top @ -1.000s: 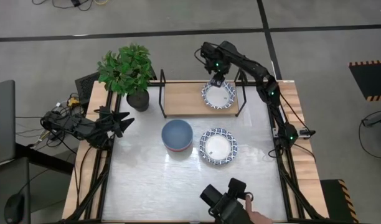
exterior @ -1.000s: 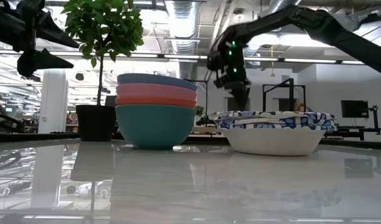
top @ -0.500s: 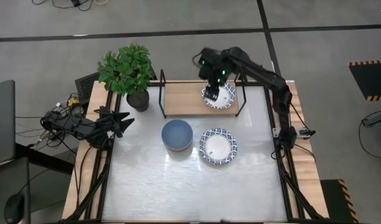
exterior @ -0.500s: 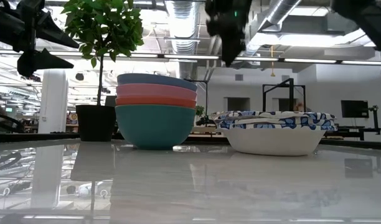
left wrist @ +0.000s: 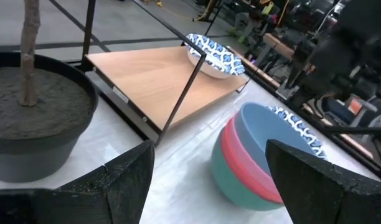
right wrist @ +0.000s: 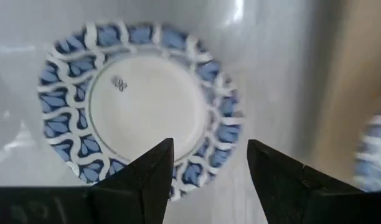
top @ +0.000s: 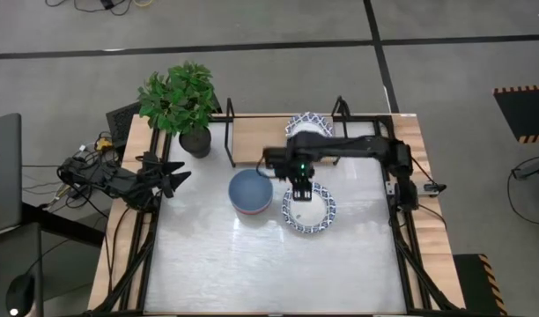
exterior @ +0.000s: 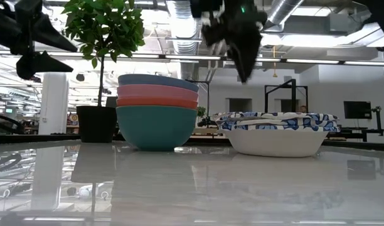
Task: Place and stack bowls onto a shelf
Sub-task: Stack the blue patterned bowl on top of the blue patterned bowl on the shelf
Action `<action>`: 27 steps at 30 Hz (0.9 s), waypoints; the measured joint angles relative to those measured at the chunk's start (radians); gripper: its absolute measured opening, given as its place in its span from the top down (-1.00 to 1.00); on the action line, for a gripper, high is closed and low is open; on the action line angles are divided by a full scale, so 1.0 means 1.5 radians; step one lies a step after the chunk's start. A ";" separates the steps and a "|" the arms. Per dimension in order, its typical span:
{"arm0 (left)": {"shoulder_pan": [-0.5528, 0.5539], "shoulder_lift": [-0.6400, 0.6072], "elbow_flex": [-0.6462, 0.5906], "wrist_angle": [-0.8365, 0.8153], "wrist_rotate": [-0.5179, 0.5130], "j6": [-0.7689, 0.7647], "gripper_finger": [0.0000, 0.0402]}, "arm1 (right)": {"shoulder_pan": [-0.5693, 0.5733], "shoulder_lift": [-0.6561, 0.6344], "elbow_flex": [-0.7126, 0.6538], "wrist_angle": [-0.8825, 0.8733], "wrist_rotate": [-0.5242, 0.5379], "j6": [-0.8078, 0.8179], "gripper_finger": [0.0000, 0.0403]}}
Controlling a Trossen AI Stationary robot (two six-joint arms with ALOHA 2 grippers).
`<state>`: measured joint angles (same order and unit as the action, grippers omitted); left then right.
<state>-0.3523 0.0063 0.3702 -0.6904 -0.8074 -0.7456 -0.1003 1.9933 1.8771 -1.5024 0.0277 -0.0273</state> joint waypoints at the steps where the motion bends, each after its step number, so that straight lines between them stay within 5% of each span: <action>1: 0.000 0.000 0.000 -0.003 0.000 0.000 -0.46 | 0.000 -0.006 -0.032 0.016 -0.002 -0.003 -0.14; 16: 0.000 0.000 0.000 -0.006 -0.007 -0.006 -0.46 | -0.046 -0.212 -0.397 0.329 0.000 0.055 -0.10; 27: 0.000 0.000 0.000 -0.006 -0.014 -0.018 -0.46 | -0.067 -0.213 -0.463 0.460 0.001 0.013 -0.09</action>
<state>-0.3520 0.0063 0.3702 -0.6991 -0.8286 -0.7732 -0.2006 1.6737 1.1824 -0.8131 0.0288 -0.0082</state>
